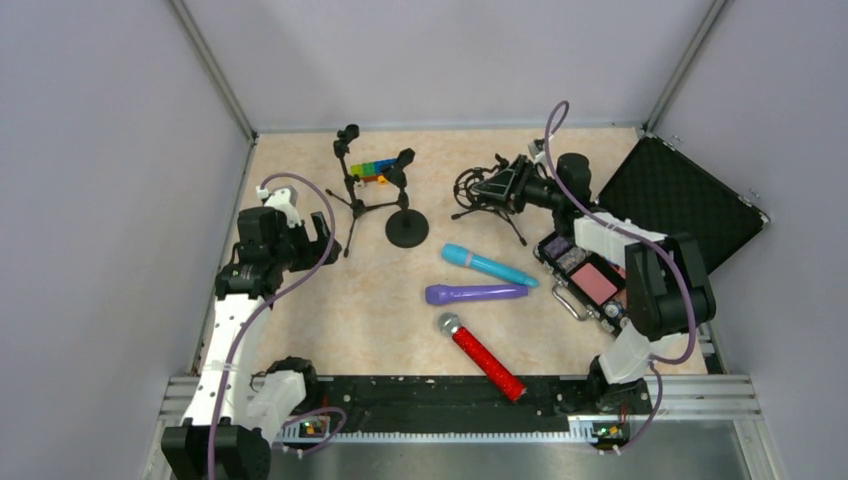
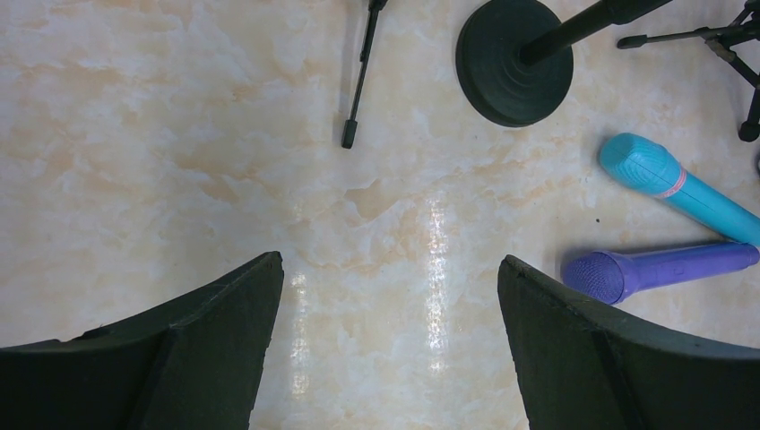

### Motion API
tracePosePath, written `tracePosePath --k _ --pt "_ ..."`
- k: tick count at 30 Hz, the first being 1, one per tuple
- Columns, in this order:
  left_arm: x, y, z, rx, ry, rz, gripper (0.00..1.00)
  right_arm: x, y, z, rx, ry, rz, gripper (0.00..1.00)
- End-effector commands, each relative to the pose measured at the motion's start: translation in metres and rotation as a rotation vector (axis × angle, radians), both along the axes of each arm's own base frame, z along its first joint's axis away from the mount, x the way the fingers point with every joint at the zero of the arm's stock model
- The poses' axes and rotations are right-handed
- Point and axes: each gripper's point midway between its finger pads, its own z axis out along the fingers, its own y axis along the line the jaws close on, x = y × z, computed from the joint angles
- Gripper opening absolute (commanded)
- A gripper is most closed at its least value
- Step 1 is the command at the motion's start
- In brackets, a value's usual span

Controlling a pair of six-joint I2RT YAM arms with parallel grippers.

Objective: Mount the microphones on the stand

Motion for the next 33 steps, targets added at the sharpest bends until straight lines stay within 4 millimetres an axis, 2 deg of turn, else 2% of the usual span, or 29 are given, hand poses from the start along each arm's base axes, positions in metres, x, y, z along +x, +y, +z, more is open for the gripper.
tracePosePath --k 1,6,12,16,22,27,33 --pt "0.004 0.001 0.013 0.011 -0.044 0.002 0.93 -0.010 0.007 0.048 0.052 -0.135 0.037 0.32" --pt "0.004 0.003 0.011 0.017 -0.036 0.012 0.93 -0.014 0.013 0.054 0.084 -0.135 0.044 0.32" --pt "0.005 0.004 0.011 0.021 -0.035 0.020 0.93 -0.013 0.014 0.036 0.048 -0.068 0.046 0.32" --pt "0.005 0.004 0.009 0.021 -0.032 0.019 0.93 -0.017 0.015 0.049 0.090 -0.076 0.052 0.32" --pt "0.005 0.005 0.010 0.021 -0.033 0.020 0.93 -0.020 0.013 0.067 0.060 -0.113 0.050 0.32" --pt "0.004 0.002 0.010 0.011 -0.030 0.009 0.93 -0.027 0.011 0.073 0.059 -0.123 0.046 0.31" --pt "0.007 -0.002 0.017 -0.016 -0.041 0.005 0.93 -0.022 0.009 0.047 0.011 -0.086 0.023 0.31"
